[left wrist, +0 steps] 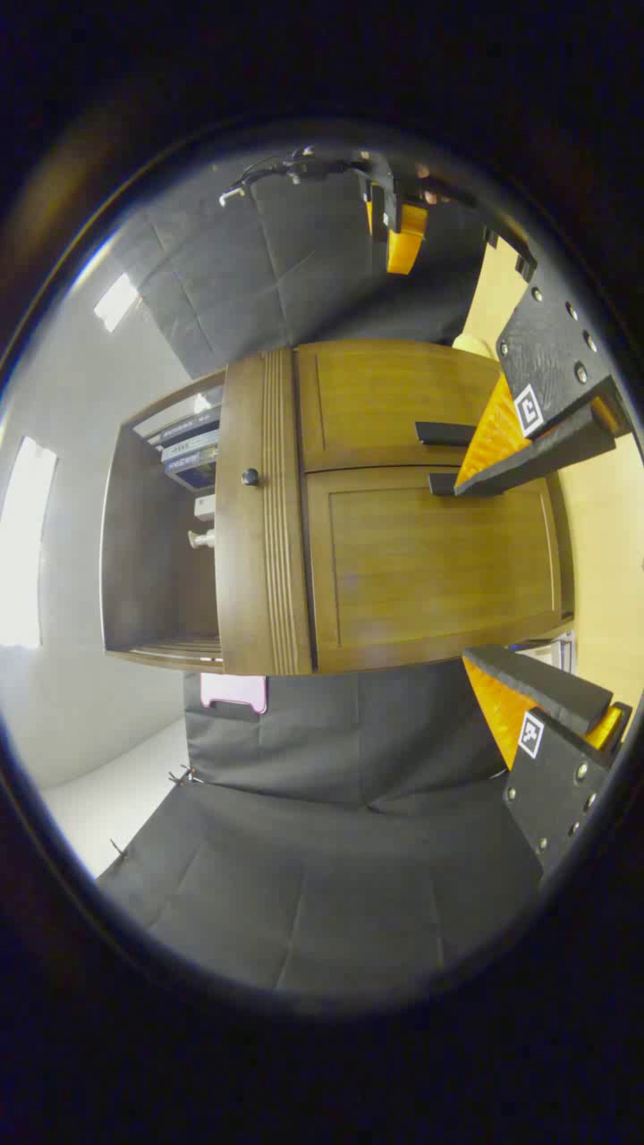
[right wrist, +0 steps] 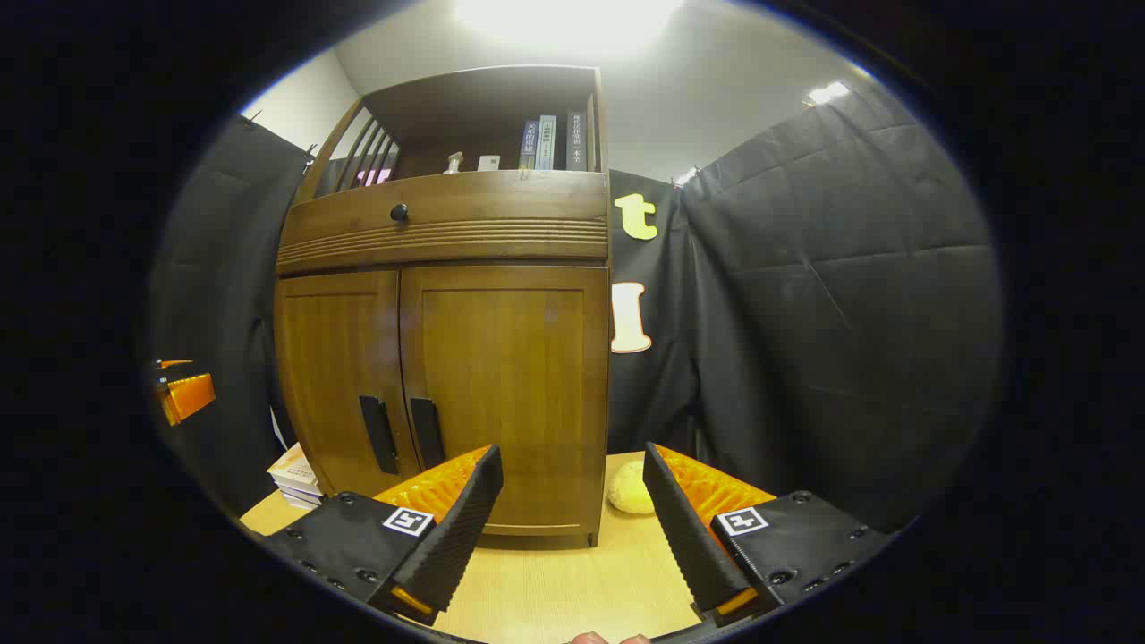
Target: Open the right door of the double-door shoe cabinet with the right hand, and open the left door with the left hand.
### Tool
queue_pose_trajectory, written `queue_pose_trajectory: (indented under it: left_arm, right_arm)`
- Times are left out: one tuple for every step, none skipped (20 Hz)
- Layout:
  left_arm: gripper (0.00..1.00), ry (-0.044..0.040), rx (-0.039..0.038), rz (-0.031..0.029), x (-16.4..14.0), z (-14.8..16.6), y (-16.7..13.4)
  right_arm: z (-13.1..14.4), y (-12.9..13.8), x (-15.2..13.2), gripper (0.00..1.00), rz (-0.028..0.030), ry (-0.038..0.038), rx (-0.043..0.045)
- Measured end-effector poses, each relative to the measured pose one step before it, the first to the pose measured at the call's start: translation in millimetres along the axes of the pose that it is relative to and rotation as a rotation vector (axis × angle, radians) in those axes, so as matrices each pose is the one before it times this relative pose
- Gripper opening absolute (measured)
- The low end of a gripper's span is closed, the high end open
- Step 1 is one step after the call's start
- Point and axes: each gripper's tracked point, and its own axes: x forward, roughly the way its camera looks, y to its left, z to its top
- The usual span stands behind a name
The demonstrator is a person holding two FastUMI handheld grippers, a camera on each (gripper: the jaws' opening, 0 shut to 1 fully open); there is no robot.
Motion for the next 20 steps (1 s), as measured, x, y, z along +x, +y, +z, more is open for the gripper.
queue_pose_trajectory:
  left_arm:
    - [0.94,0.00299,0.00008,-0.00189,1.04,-0.63,-0.62]
    - [0.94,0.00037,-0.0018,-0.00284,0.24,0.9,-0.37]
    - [0.94,0.00167,-0.00356,-0.0022,0.17,-1.78,-0.52]
    - [0.94,0.00477,-0.00382,0.00282,0.92,-0.55,0.78]
    - [0.94,0.00475,-0.00479,0.0068,-0.56,-1.02,0.0]
    - [0.94,0.00236,-0.00692,0.00642,0.05,0.06,0.33]
    - [0.94,0.00009,-0.00962,0.0057,0.26,0.0,-0.29]
    - [0.94,-0.00031,-0.00941,0.00528,-0.35,0.0,0.67]
    - [0.94,-0.00039,-0.01174,0.00939,-0.45,-0.43,0.65]
    - [0.94,0.00072,-0.00799,0.00596,0.0,0.04,0.62]
    - [0.94,0.0017,-0.00738,0.00836,-0.14,-0.64,0.62]
    - [0.94,0.00334,-0.00469,0.00706,0.42,-0.14,0.67]
    - [0.94,0.00199,-0.00336,0.00754,-0.77,-0.23,0.49]
    - [0.94,0.0028,-0.00299,0.0067,0.53,-0.29,0.52]
    - [0.94,0.00507,-0.00272,0.00596,0.49,-1.44,0.47]
    - [0.94,0.00671,-0.00188,0.00618,0.65,-0.37,0.44]
    - [0.94,0.00602,-0.0016,0.00634,-0.94,1.05,0.02]
    - [0.94,0.00526,-0.00169,0.00473,0.22,0.42,0.06]
    - [0.94,0.00558,-0.00236,0.00556,-0.51,1.41,0.09]
    - [0.95,0.00806,-0.00472,0.00592,0.26,0.52,0.2]
  right_arm:
    - [-0.29,1.4,0.39,0.97,0.00188,0.00068,-0.00432]
    - [-0.43,1.38,0.49,0.99,0.00252,0.00192,-0.00199]
    - [0.25,2.25,-0.44,0.99,0.0051,0.00333,0.00113]
    - [-0.3,2.08,-0.41,0.97,0.00727,0.00242,0.00177]
    - [0.23,2.74,-0.55,0.97,0.00769,0.00372,-0.00033]
    - [-0.21,4.0,0.09,0.97,0.00819,0.00228,-0.00292]
    - [0.55,3.35,0.02,0.97,0.00772,0.00095,-0.00491]
    - [-0.86,1.91,0.0,0.97,0.00785,-0.00048,-0.00506]
    - [1.54,2.48,0.49,0.97,0.00697,-0.00032,-0.00458]
    - [0.71,3.98,0.55,0.97,0.00696,0.00148,-0.00313]
    - [0.87,2.86,1.19,0.97,0.00806,0.00238,-0.00115]
    - [0.54,3.1,0.99,0.99,0.00833,0.00289,-0.00057]
    - [0.46,2.81,1.13,0.99,0.00802,0.00293,-0.00156]
    - [1.6,2.93,2.4,0.99,0.00637,0.00033,-0.00353]
    - [1.54,1.23,2.23,0.97,0.00379,-0.00013,-0.00377]
    - [0.86,2.99,2.82,0.97,0.00527,-0.00036,-0.00153]
    - [0.71,2.96,2.96,0.97,0.00568,0.0028,0.00226]
    - [0.58,4.16,3.35,0.97,0.00783,0.00293,0.00549]
    - [1.73,3.95,3.46,0.97,0.00826,0.00241,0.00278]
    - [-0.08,1.36,3.91,0.99,0.00012,0.00274,-0.00357]
